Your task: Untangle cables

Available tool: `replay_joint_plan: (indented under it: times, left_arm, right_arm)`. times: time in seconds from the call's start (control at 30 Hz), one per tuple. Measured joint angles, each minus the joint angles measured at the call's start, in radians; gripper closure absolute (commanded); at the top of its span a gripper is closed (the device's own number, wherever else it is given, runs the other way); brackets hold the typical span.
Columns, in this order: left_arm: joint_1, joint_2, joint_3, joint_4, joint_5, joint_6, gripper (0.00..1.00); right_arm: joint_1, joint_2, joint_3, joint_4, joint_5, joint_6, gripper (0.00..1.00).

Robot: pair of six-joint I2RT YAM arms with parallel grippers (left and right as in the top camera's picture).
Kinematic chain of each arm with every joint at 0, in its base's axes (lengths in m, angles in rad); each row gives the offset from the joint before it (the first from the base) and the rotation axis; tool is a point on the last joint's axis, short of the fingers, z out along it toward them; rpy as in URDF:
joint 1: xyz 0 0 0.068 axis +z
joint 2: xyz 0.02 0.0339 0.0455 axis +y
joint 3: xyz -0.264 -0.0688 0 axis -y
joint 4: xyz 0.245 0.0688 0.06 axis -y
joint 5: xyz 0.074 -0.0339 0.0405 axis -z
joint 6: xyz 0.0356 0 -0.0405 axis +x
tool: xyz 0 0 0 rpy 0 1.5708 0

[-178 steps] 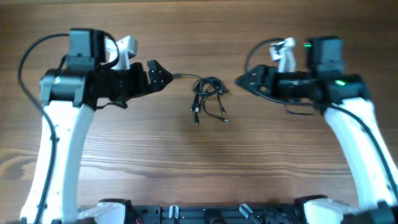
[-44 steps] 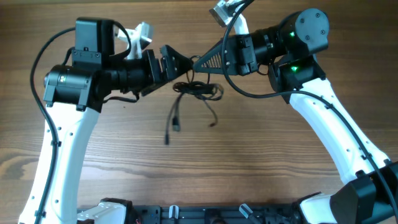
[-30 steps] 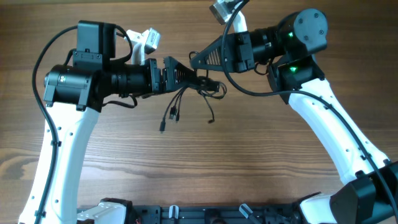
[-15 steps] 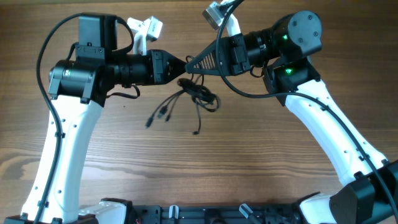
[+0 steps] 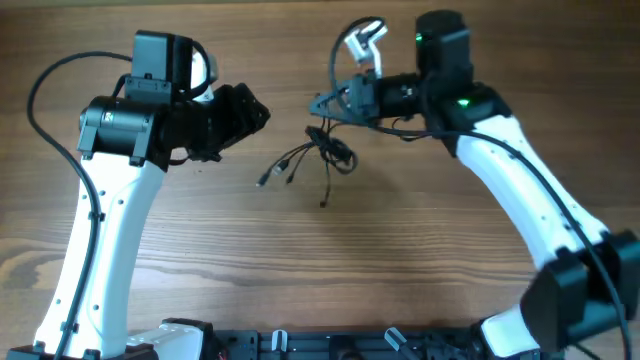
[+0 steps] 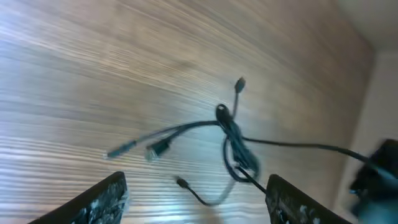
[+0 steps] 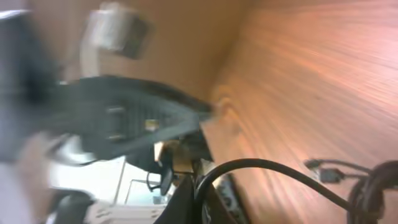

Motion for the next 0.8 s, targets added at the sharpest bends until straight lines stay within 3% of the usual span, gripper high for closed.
replay_joint_plan:
  times: [0.07, 0.1, 0.13, 0.23, 0.37, 0.5, 0.57, 0.8]
  left_arm:
    - [0.0, 0.003, 0.0, -0.007, -0.047, -0.012, 0.24]
    - [0.0, 0.009, 0.0, -0.017, -0.06, -0.014, 0.24]
    - [0.0, 0.019, 0.0, -0.027, -0.073, -0.016, 0.23]
    - [0.0, 0.068, 0.0, -0.064, -0.095, -0.018, 0.23]
    - [-0.004, 0.128, 0.0, -0.1, -0.099, -0.018, 0.22]
    - [-0.075, 0.218, -0.003, -0.067, -0.103, -0.018, 0.23]
    - [-0.124, 0.282, -0.005, -0.033, -0.103, -0.018, 0.3]
    - [-0.177, 0.426, -0.021, 0.016, -0.122, -0.015, 0.34]
  right_arm:
    - [0.022, 0.07, 0.0, -0.091, 0.058, -0.054, 0.93]
    - [0.032, 0.1, -0.001, -0.124, 0.093, -0.069, 0.82]
    - [0.041, 0.129, -0.001, -0.158, 0.132, -0.088, 0.77]
    - [0.051, 0.195, -0.002, -0.297, 0.293, -0.143, 0.26]
    - [0.042, 0.198, -0.001, -0.5, 0.516, -0.211, 0.2]
    - [-0.007, 0.198, 0.0, -0.64, 0.695, -0.259, 0.32]
    - [0.001, 0.198, -0.003, -0.634, 0.715, -0.274, 0.46]
    - [0.108, 0.232, -0.088, -0.39, 0.666, -0.201, 0.54]
